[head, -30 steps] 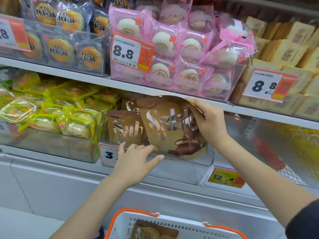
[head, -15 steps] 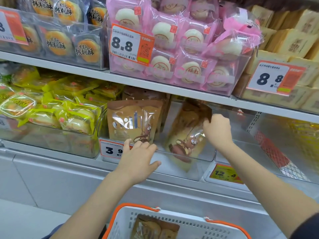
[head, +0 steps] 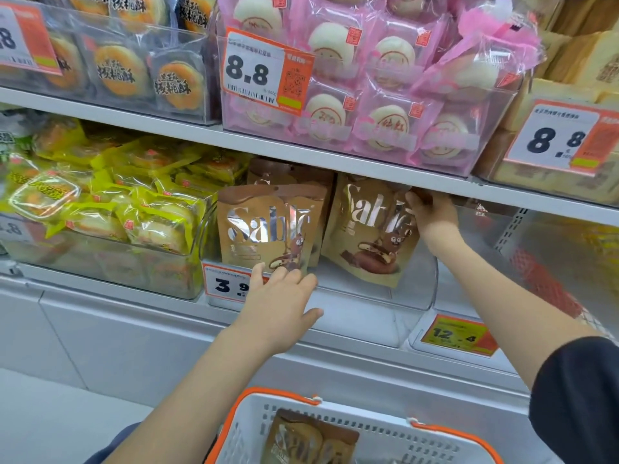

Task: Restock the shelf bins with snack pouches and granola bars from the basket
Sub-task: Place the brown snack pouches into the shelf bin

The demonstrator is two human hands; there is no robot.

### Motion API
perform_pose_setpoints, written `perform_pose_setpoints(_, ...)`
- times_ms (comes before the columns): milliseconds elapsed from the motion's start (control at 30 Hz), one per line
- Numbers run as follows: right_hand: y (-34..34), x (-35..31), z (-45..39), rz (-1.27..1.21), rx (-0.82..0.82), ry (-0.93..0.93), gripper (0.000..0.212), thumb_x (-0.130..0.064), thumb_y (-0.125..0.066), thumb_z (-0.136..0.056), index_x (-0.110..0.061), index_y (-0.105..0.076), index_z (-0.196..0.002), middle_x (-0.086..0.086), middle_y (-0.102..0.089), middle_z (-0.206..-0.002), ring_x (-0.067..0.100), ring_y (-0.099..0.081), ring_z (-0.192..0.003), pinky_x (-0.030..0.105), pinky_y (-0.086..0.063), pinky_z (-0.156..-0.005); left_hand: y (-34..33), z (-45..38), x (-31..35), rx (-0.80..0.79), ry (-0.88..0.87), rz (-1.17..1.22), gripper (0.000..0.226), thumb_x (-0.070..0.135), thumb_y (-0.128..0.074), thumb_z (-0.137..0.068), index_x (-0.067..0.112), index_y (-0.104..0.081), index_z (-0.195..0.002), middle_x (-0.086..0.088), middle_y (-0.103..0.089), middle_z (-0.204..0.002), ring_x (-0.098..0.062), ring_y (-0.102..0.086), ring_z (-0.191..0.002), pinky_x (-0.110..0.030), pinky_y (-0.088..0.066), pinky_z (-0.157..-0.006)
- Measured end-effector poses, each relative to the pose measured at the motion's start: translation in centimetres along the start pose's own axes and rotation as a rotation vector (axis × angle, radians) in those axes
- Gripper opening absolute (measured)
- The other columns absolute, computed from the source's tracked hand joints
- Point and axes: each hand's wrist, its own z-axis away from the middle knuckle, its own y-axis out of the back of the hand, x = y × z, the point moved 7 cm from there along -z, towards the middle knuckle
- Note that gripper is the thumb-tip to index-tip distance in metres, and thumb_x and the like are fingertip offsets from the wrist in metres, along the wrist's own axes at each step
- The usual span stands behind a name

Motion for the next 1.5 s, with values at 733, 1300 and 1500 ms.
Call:
perform_pose_setpoints(733, -1.3, 0.3, -1.6, 0.166, -0.139, 0.035, 0.048, -0.010, -0.075, -0.078, -0.009, -0.057, -0.123, 0.009, -0.063, -0.118, 0.027, -0.059, -0.108, 0.023, -0.042, -0.080, 0.2, 0.3, 0.3, 0.013, -0.009, -0.089, 0.046, 0.048, -0.040, -0.095, 0.024, -0.032, -0.133, 0.002, -0.043, -0.131, -0.021, -0.035, -0.126, -0.049, -0.007, -0.113)
perform_pose_setpoints(1300, 6.3, -0.4, 12.4, 0.054, 0.154, 0.376, 0.028, -0.016, -0.070, -0.085, -0.013, -0.053, -0.107, -0.003, -0.052, -0.102, 0.015, -0.049, -0.097, 0.026, -0.037, -0.086, -0.9, 3.7, 1.9, 0.294, -0.070, 0.117, 0.076, 0.027, -0.063, -0.086, 0.019, -0.022, -0.149, -0.008, -0.018, -0.156, -0.026, -0.008, -0.145, -0.035, -0.004, -0.114)
perform_pose_setpoints(1500, -1.8, 7.8, 28.9, 0.282, -0.331, 0.560, 0.019, -0.025, -0.061, -0.086, -0.024, -0.052, -0.103, -0.002, -0.061, -0.099, 0.018, -0.056, -0.093, 0.028, -0.042, -0.078, -8.4, 9.7, 1.5, 0.097, 0.130, 0.325, 0.053, 0.015, -0.054, -0.090, 0.014, -0.037, -0.141, -0.007, -0.030, -0.149, -0.027, -0.021, -0.141, -0.036, -0.027, -0.110)
